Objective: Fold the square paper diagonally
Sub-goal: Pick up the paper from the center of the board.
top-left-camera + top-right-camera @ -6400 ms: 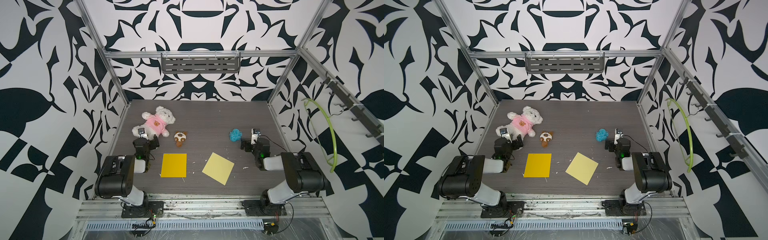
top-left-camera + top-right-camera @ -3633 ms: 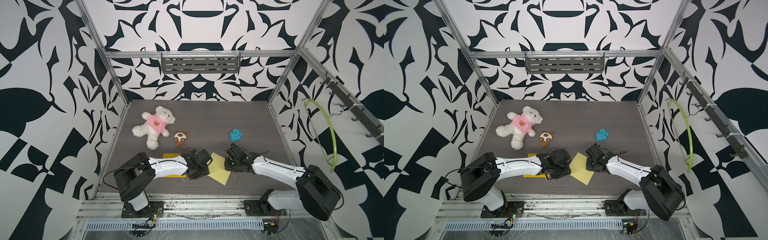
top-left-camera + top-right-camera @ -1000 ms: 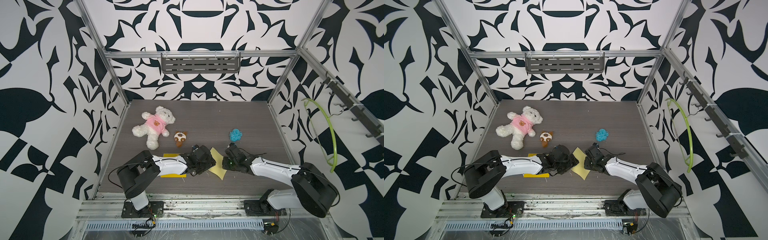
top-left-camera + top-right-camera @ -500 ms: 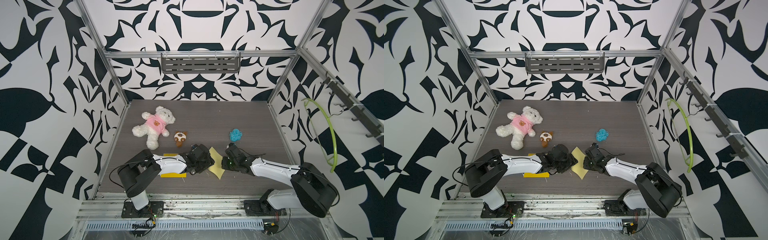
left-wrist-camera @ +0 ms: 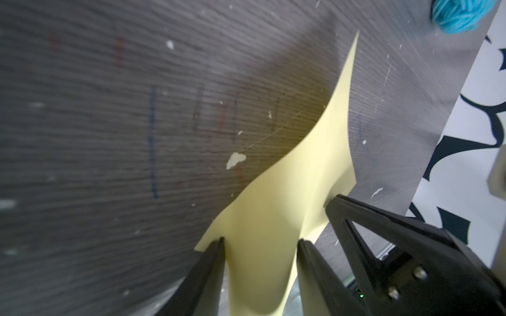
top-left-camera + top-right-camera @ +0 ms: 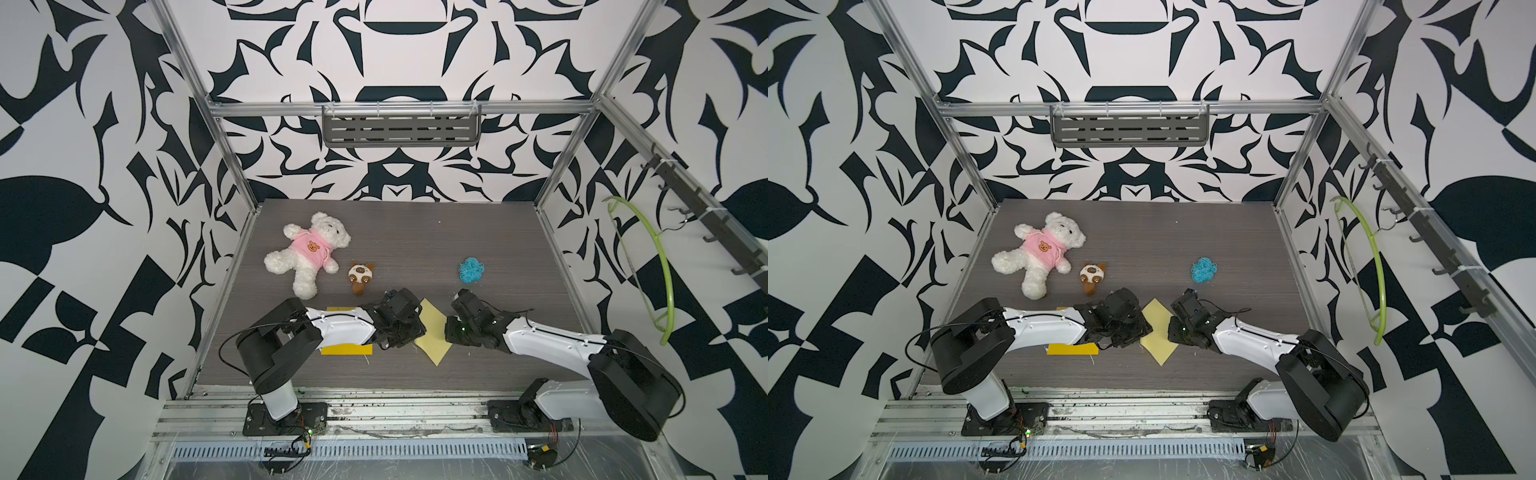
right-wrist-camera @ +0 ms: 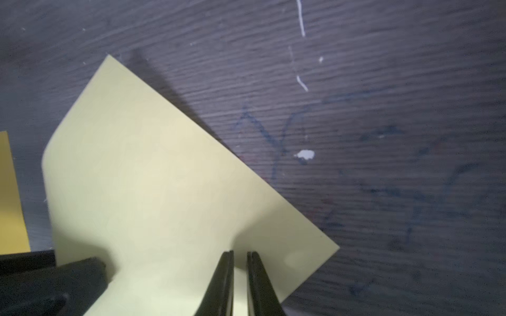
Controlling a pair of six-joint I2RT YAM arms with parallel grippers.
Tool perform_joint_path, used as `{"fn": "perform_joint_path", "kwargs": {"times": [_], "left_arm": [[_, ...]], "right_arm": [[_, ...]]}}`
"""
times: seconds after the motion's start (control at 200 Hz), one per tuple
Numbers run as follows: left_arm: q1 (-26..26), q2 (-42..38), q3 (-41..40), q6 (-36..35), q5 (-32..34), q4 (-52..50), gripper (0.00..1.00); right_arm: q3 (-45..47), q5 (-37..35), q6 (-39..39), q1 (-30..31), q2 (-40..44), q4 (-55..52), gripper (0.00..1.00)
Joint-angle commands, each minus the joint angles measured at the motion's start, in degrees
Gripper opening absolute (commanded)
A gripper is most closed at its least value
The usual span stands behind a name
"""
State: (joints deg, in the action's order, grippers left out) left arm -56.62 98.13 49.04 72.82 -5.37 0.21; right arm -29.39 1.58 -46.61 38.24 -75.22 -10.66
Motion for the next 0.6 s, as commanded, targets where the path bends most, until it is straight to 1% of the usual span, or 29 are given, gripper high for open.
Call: {"fn": "perform_joint_path", "kwargs": {"times": [0.0,0.125,0.21,0.365,0.435,0.595], "left_arm": [[0.19,-1.05,1.94,-0.85,-0.57,-2.08,0.43],[0.19,-1.35,2.03,-0.66,-1.05,-1.57,0.42],[0.19,-1.52,2.05,-0.77,-1.05,-1.69,0.37],[0.19,-1.69,2.2,-0.75,-1.23,-1.88,0.36],[0.19,-1.71,2.2,-0.77,-1.14,-1.96,0.31],[0.19,-1.97,2.47,-0.75,-1.58,-2.22,0.31]], "right_arm": [[0.38,0.17,-0.21,0.26,1.19,-2.07,0.17],[0.37,0.0,-0.46,0.26,2.22,-2.21,0.17],[0.3,-0.74,-0.5,0.26,3.09,-2.82,0.17],[-0.05,-2.74,-0.51,0.19,5.42,-5.24,0.18],[-0.14,-4.06,-0.51,0.26,6.88,-6.49,0.19],[0.03,-6.78,-2.82,0.26,10.71,-10.25,0.24]]}}
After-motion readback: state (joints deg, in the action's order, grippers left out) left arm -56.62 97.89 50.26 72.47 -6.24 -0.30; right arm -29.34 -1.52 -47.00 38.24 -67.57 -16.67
